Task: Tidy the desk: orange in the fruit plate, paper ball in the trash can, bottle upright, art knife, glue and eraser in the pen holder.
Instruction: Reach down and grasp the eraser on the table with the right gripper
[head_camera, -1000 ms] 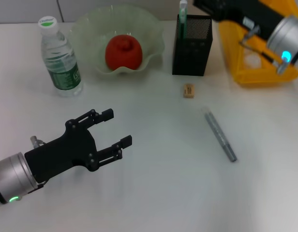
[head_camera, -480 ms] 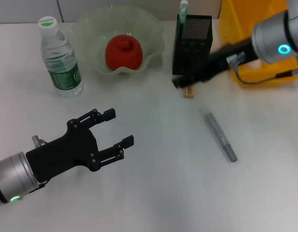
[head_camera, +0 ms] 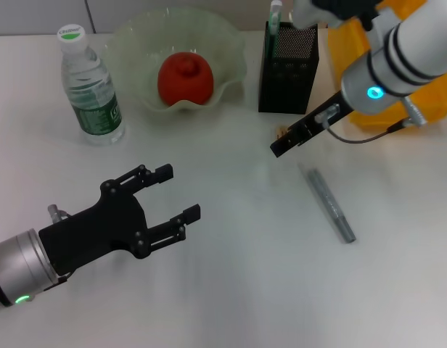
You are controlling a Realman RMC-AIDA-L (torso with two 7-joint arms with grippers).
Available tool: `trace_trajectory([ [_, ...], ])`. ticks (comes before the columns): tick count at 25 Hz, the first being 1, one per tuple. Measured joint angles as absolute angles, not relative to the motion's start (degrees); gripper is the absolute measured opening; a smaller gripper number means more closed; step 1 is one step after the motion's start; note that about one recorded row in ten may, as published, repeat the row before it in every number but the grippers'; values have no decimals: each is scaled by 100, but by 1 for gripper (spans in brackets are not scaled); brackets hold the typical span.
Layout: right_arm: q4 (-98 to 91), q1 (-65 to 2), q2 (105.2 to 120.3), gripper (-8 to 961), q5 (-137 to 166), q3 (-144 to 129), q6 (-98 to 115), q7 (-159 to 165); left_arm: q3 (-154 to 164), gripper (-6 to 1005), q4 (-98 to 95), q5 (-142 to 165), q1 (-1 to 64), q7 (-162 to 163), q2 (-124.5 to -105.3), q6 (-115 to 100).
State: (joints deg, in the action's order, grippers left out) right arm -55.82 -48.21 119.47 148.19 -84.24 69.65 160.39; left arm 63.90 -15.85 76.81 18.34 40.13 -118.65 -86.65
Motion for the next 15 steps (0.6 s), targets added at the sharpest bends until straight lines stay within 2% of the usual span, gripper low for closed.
trace_trajectory([
  [15, -4294, -5290, 11962, 837, 14859, -8535, 5687, 16381, 6390, 776, -1573, 7684, 1823, 3990, -11872, -8666],
])
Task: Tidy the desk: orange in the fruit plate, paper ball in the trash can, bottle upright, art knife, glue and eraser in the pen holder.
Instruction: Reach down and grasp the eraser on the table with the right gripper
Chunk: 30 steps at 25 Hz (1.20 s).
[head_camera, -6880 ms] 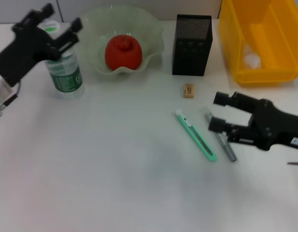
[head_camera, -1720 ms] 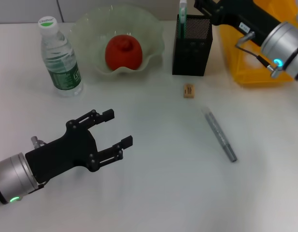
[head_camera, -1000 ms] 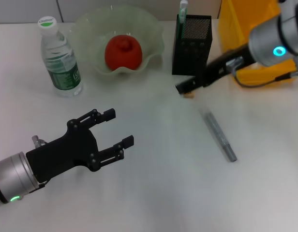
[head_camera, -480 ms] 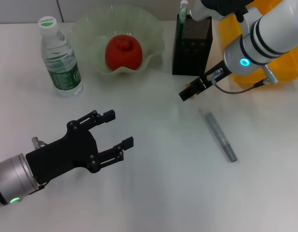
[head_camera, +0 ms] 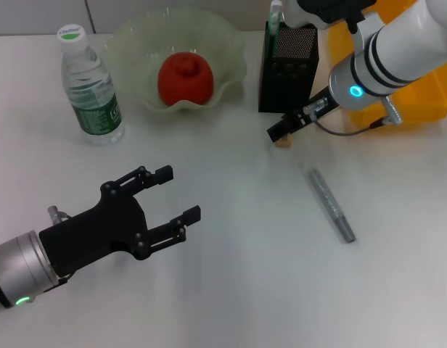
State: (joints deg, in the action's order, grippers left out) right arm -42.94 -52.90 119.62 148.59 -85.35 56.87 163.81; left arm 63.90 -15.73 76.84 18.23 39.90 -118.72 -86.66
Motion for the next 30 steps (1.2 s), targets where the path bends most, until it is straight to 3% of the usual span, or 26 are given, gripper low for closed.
trace_trajectory([
  [20, -3686, -5572, 11971, 737, 14804, -8552, 5474, 16241, 6390, 777, -1573, 7681, 1819, 3981, -11874, -8679],
  [25, -3411, -5623, 11971, 541, 14368, -8552, 5304, 15941, 6384, 776, -1573, 7681, 1819, 3981, -11874, -8682],
  [30, -3279, -5685, 11971, 510, 14329, -8550, 5238, 15918, 6377, 776, -1573, 7681, 1823, 3981, -11874, -8684],
])
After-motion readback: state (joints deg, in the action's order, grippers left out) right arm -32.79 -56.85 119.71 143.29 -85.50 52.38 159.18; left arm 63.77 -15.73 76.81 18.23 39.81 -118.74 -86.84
